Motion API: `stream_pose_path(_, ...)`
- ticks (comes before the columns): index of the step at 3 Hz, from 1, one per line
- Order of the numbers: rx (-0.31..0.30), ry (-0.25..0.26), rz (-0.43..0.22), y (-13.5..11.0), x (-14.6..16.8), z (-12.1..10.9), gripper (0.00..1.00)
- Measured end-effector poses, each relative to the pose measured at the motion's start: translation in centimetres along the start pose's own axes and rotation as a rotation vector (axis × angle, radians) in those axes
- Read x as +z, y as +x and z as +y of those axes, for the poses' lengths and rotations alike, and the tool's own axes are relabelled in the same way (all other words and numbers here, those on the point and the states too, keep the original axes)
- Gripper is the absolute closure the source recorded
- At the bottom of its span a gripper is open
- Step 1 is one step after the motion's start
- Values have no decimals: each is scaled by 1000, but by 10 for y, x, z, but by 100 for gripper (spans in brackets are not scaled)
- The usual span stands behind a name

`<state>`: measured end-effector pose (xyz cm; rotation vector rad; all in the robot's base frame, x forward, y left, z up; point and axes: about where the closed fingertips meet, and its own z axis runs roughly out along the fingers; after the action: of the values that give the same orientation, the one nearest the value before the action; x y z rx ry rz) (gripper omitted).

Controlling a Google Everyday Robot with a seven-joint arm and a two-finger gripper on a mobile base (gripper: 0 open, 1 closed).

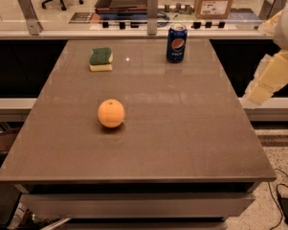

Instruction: Move pepsi can near orange

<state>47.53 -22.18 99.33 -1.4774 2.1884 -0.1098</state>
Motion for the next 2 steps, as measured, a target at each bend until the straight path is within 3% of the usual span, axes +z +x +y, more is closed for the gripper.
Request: stream_pose_path(2,110,125,-212,-16,16,-36,0)
